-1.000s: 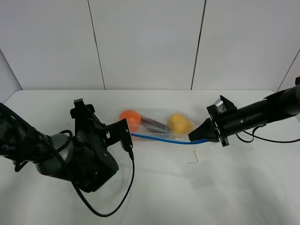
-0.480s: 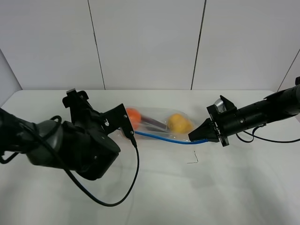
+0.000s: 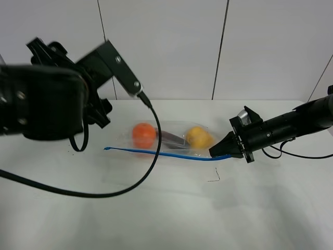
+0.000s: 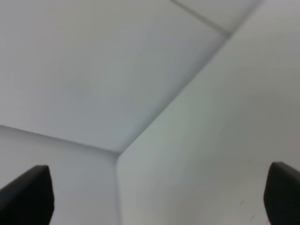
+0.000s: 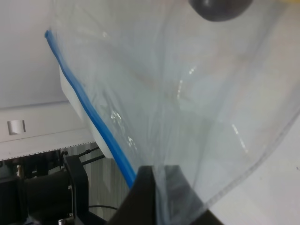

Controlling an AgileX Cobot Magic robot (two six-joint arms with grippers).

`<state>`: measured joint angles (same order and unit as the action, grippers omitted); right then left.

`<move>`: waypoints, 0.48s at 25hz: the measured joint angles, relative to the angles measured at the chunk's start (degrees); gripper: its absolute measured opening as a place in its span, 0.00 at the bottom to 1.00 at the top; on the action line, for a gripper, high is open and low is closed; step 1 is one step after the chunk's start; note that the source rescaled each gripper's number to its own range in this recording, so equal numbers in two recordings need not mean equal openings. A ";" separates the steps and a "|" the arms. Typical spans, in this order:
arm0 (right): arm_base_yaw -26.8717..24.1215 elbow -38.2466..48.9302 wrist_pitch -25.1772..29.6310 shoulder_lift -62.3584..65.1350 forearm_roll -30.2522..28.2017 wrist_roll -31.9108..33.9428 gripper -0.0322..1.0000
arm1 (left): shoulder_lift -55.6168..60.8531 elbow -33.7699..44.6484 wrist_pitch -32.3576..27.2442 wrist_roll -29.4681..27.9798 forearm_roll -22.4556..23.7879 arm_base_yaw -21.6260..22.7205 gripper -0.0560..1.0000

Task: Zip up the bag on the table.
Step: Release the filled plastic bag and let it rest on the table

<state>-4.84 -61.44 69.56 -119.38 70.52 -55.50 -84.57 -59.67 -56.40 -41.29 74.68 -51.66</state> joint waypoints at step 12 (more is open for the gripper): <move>0.00 0.00 0.00 0.00 0.00 -0.48 0.03 | 7.21 -33.02 -1.30 27.37 -33.13 14.51 1.00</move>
<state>-4.84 -61.44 69.56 -119.38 70.52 -55.98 -77.36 -92.69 -57.70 -13.92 41.56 -37.15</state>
